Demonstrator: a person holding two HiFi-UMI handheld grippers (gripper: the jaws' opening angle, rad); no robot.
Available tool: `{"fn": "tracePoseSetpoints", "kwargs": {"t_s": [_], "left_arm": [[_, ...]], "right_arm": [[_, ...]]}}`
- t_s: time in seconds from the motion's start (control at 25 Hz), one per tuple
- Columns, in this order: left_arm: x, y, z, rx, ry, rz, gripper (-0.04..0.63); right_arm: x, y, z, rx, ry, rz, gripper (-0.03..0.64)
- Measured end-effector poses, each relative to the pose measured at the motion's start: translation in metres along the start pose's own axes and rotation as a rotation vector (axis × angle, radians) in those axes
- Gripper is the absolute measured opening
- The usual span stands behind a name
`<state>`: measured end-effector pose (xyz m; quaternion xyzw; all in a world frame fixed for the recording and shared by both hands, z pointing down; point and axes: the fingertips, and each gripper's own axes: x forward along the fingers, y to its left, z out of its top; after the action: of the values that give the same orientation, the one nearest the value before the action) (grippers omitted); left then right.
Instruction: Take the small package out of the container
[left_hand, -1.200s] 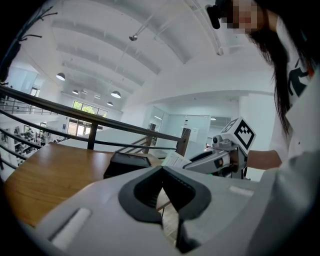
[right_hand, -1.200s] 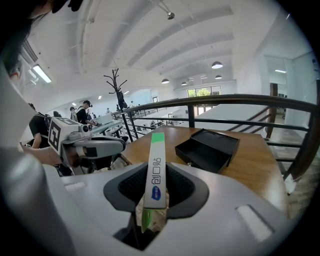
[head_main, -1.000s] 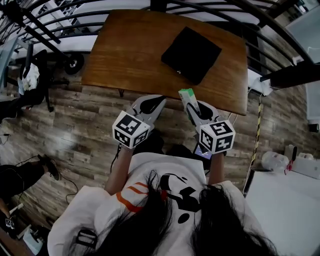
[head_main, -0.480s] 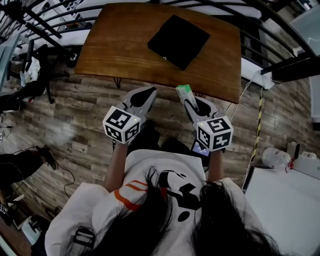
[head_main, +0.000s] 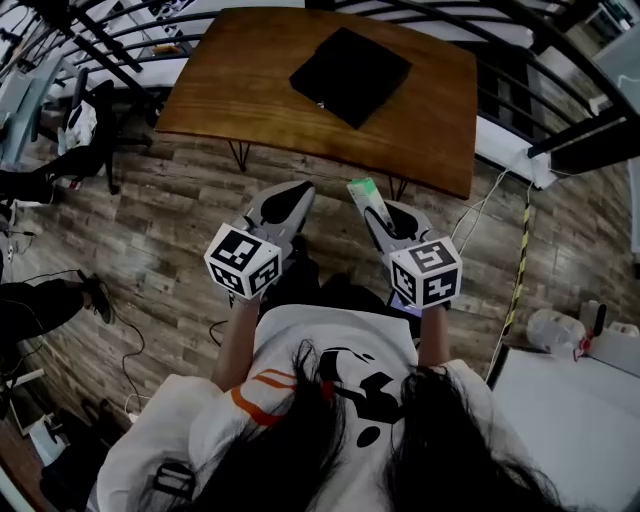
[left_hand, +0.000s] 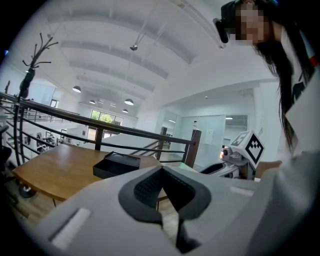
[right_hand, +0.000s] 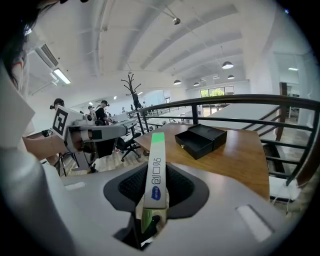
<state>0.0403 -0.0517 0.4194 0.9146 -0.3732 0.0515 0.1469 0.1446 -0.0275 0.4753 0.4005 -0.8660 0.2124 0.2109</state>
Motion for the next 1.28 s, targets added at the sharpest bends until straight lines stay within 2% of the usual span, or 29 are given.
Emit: {"fn": "tracePoseSetpoints", "kwargs": {"t_s": [0.28, 0.6, 1.0, 1.28], "left_arm": [[-0.018, -0.042, -0.021, 0.004, 0.028, 0.025, 0.000], [-0.042, -0.064, -0.026, 0.033, 0.048, 0.014, 0.000], [-0.075, -0.079, -0.023, 0.063, 0.041, -0.041, 0.000], [-0.124, -0.083, -0.043, 0.057, 0.058, -0.077, 0.000]], "right_arm": [[-0.024, 0.015, -0.020, -0.019, -0.010, 0.049, 0.118], [-0.033, 0.043, -0.028, -0.030, -0.029, 0.069, 0.118], [-0.038, 0.079, -0.028, -0.041, -0.043, 0.041, 0.118], [-0.041, 0.120, -0.045, -0.028, -0.031, -0.003, 0.118]]}}
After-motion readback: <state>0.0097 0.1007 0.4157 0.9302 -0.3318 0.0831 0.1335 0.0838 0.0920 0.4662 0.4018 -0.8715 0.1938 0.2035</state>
